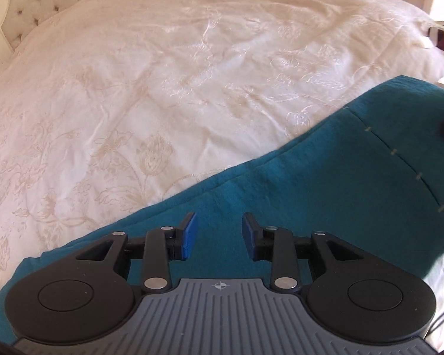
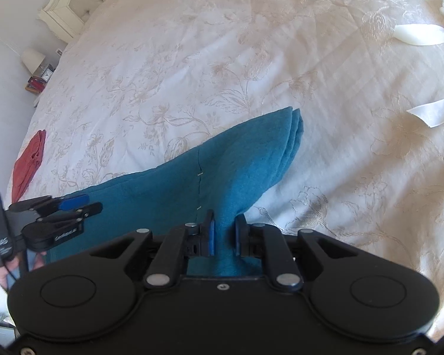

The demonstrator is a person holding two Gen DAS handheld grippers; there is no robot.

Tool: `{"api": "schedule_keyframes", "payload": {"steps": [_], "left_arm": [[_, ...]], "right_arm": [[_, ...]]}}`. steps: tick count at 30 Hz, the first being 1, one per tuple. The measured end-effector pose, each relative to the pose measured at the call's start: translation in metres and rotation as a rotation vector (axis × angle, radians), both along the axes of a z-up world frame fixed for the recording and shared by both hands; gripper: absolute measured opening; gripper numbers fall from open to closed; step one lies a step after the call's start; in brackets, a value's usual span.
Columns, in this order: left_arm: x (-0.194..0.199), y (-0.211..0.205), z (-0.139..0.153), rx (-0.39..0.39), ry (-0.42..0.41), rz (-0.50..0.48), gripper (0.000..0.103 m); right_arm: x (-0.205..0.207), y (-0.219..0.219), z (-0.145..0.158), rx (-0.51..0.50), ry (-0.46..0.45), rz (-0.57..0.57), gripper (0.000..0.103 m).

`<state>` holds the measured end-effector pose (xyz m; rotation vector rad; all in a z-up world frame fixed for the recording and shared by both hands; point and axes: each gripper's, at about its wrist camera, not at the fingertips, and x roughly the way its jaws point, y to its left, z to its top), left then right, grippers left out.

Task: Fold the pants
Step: 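Grasp the stacked leg hems with the right tool and lift them toward the waistband, then lay the hems over the waistband and open the right tool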

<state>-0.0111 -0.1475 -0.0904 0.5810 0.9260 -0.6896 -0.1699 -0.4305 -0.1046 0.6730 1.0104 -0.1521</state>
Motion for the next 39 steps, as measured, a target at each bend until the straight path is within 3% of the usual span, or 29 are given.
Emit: {"api": "schedule_keyframes", "payload": {"steps": [6, 12, 15, 18, 20, 22, 24, 26, 28, 33, 37, 39], "left_arm": [[-0.015, 0.086, 0.028, -0.037, 0.035, 0.068, 0.036], [-0.014, 0.173, 0.041, -0.022, 0.019, 0.148, 0.036], [-0.009, 0.208, 0.037, -0.006, 0.026, 0.194, 0.036], [-0.003, 0.233, 0.032, 0.006, 0.032, 0.230, 0.036], [0.000, 0.246, 0.031, 0.014, 0.031, 0.243, 0.036], [0.003, 0.255, 0.031, 0.019, 0.029, 0.244, 0.036], [0.005, 0.261, 0.034, 0.008, 0.021, 0.241, 0.036], [0.005, 0.263, 0.035, -0.001, 0.013, 0.221, 0.036], [0.004, 0.257, 0.034, -0.008, 0.006, 0.191, 0.036], [0.004, 0.226, 0.018, -0.033, 0.062, 0.145, 0.037], [0.007, 0.212, -0.013, -0.006, 0.174, 0.231, 0.037], [0.013, 0.211, -0.027, 0.013, 0.218, 0.301, 0.037]], "right_arm": [[0.021, 0.060, 0.050, -0.106, -0.039, 0.039, 0.021], [0.068, 0.179, 0.096, -0.183, -0.118, 0.215, 0.022], [0.098, 0.243, 0.086, -0.165, -0.130, 0.297, 0.022], [0.125, 0.310, 0.055, -0.152, -0.128, 0.386, 0.027], [0.141, 0.345, 0.026, -0.122, -0.088, 0.435, 0.048], [0.148, 0.373, 0.007, -0.109, -0.045, 0.471, 0.050], [0.147, 0.383, 0.006, -0.094, -0.033, 0.483, 0.050], [0.138, 0.380, 0.018, -0.070, -0.059, 0.471, 0.060], [0.130, 0.367, 0.028, -0.093, -0.078, 0.420, 0.062], [0.108, 0.313, 0.018, -0.167, 0.031, 0.224, 0.061], [0.090, 0.273, -0.011, -0.201, 0.173, 0.163, 0.055], [0.081, 0.261, -0.016, -0.188, 0.192, 0.161, 0.055]]}}
